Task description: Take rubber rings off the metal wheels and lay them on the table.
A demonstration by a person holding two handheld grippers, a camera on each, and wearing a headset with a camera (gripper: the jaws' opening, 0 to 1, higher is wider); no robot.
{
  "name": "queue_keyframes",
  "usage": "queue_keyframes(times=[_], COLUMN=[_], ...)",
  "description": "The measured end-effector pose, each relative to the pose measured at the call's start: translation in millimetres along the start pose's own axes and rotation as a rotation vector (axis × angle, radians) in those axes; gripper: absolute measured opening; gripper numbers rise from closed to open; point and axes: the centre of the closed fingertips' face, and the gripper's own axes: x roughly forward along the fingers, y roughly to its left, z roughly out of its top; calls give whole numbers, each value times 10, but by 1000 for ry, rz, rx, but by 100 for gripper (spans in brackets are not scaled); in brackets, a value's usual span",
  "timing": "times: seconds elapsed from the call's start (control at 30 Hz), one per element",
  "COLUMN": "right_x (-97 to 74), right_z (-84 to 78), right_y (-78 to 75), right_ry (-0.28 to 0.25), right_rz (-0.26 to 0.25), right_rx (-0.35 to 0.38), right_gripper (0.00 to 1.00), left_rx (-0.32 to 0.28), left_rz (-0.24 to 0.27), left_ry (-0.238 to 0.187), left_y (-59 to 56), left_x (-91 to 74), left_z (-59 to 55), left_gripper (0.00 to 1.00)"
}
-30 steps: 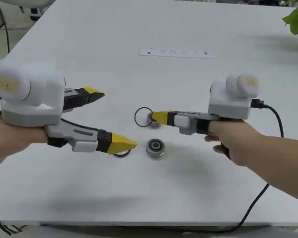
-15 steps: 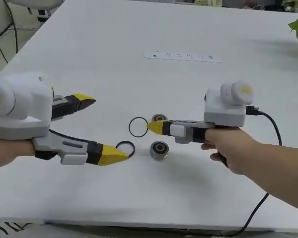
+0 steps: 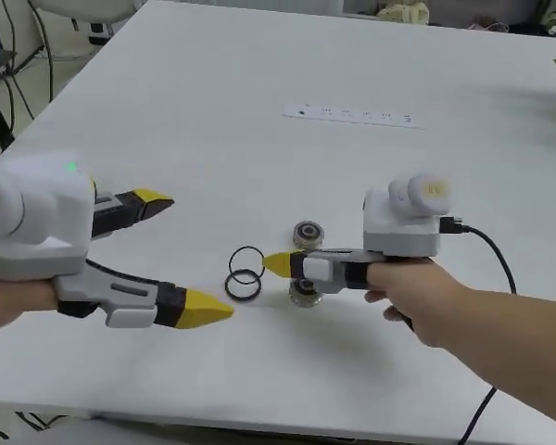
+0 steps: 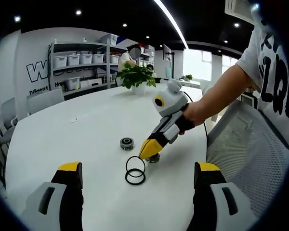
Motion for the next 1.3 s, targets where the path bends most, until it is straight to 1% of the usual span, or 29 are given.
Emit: queue_keyframes(times=[0.13,0.27,0.57,0.7,0.73,1.03,1.1,1.3], right_x=[53,77,93,101,101,119,121,123], right_z=[-37,-37,-97,-144,-156,-162,-163,-142], right_y=[11,-33,-93,-116,-130,-156,-162,-170], right_ry=[25,40,69,87,93,97,98,92], right_rz=[-7,-15,-39,-47,-56,-75,-84,-91], right_rx=[-4,-4,-1,-12,-21,-56,-73,-86], right_gripper=[0,0,0,0,0,0,2,4], left_rx=[1,4,-4,-5,-5,-9,-12,-11], left_rz=[4,8,15,16,15,18,19,20], left_ry=[4,13,18,25,27,37,35,36], left_y=[-7,-12,-12,-18,-24,-31,-35,-42], left_x=[-20,-42,-71,-81,-83,-94,-96,-102], left_z=[-13,-43,-80,-99,-105,-130,-126,-120], left_gripper=[95,94,94,94,94,93,93,93])
